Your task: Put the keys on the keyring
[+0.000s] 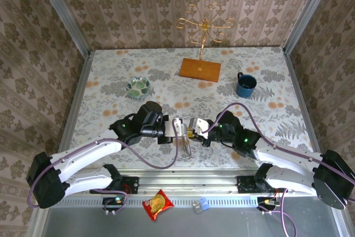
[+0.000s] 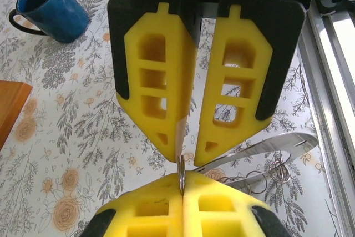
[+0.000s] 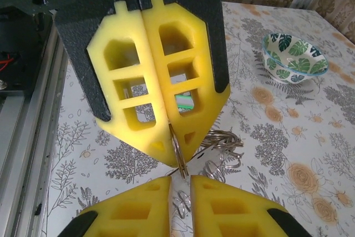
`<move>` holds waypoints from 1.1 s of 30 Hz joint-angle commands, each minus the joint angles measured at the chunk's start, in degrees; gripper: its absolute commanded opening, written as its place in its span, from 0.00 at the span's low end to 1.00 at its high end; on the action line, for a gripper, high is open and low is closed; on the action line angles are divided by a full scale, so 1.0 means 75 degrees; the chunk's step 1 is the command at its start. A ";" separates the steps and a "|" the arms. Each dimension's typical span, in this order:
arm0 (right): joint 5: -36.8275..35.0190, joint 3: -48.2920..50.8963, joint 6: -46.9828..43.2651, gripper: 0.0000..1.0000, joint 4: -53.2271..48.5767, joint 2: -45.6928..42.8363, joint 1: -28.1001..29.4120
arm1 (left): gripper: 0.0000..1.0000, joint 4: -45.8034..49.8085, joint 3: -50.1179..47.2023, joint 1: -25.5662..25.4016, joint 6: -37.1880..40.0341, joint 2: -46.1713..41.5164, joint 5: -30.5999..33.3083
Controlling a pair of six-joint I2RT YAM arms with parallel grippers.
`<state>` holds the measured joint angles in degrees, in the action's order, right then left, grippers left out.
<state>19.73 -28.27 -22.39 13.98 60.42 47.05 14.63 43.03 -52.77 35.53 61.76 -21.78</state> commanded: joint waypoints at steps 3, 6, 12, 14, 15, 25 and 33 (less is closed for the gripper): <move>-0.0010 -0.0151 -0.0073 0.18 0.0230 0.0110 0.0095 | 0.00 0.0004 0.0029 0.0034 0.0088 -0.0087 -0.0336; -0.0028 -0.0174 -0.0085 0.18 0.0296 0.0129 0.0097 | 0.00 0.0058 0.0057 0.0039 0.0137 -0.0066 -0.0363; 0.0018 -0.0267 -0.0085 0.22 0.0266 0.0112 0.0131 | 0.00 0.0211 0.0104 0.0035 0.0238 0.0008 -0.0302; 0.0054 -0.0296 -0.0097 0.22 0.0239 0.0111 0.0154 | 0.00 0.0270 0.0156 0.0029 0.0266 0.0047 -0.0295; 0.0060 -0.0303 -0.0108 0.22 0.0219 0.0111 0.0157 | 0.00 0.0319 0.0172 0.0020 0.0281 0.0073 -0.0296; -0.0040 -0.0334 -0.0167 0.21 0.0201 0.0088 0.0208 | 0.00 0.0426 0.0222 0.0010 0.0372 0.0148 -0.0359; 0.0097 -0.0381 -0.0196 0.15 0.0244 0.0225 0.0241 | 0.00 0.0306 0.0227 0.0008 0.0339 0.0107 -0.0517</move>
<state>19.92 -28.91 -22.87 14.04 61.45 48.36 17.26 43.16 -52.77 37.12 62.81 -22.98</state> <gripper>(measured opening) 0.152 0.065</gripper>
